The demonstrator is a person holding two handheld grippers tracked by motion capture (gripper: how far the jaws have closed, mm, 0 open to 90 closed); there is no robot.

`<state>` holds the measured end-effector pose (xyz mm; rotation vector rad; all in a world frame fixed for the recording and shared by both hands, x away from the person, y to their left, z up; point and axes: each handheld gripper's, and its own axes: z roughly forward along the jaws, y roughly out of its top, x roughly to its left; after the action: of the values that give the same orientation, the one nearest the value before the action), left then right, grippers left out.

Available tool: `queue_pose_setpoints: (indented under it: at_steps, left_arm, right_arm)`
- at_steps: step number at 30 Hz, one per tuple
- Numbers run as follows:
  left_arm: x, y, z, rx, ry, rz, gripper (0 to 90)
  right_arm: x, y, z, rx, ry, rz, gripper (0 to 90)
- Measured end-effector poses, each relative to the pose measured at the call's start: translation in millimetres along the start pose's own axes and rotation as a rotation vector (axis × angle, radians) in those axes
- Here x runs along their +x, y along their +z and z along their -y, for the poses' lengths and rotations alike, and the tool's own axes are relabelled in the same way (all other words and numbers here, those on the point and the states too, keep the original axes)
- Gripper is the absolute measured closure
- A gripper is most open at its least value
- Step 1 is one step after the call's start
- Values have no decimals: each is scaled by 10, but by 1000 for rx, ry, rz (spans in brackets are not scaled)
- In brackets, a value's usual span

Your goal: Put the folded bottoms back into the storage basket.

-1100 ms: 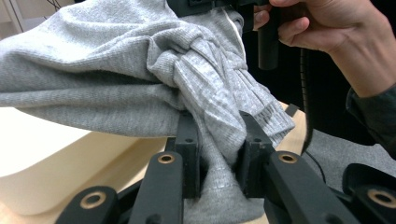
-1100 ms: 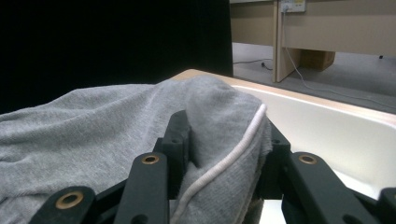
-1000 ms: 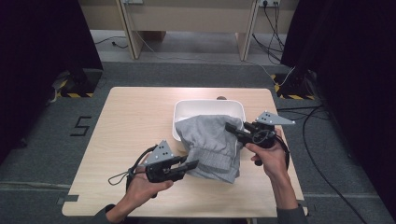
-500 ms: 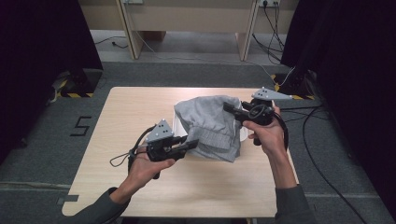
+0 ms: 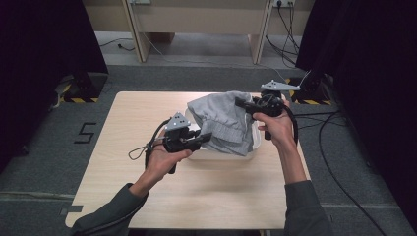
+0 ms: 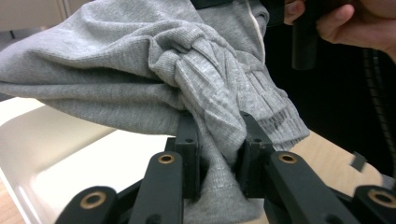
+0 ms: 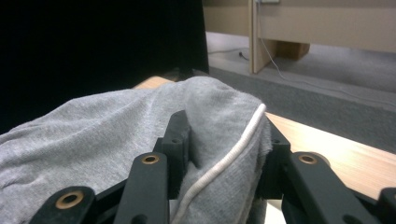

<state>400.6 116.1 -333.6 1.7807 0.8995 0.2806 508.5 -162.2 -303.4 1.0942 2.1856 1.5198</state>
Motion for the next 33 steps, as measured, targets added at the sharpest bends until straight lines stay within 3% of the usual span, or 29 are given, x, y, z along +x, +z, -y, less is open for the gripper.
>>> queue_pose_setpoints:
  at_steps: [8, 17, 33]
  left_arm:
    - [190, 292, 27, 35, -42, -23, 732]
    - [346, 460, 124, 67, -58, -64, 732]
    - [432, 621, 362, 139, -16, -121, 728]
  right_arm:
    - [-184, 253, 3, 58, 4, 42, 642]
    - [-342, 502, 113, 93, 38, 62, 642]
    - [-407, 755, 343, 181, 24, 109, 641]
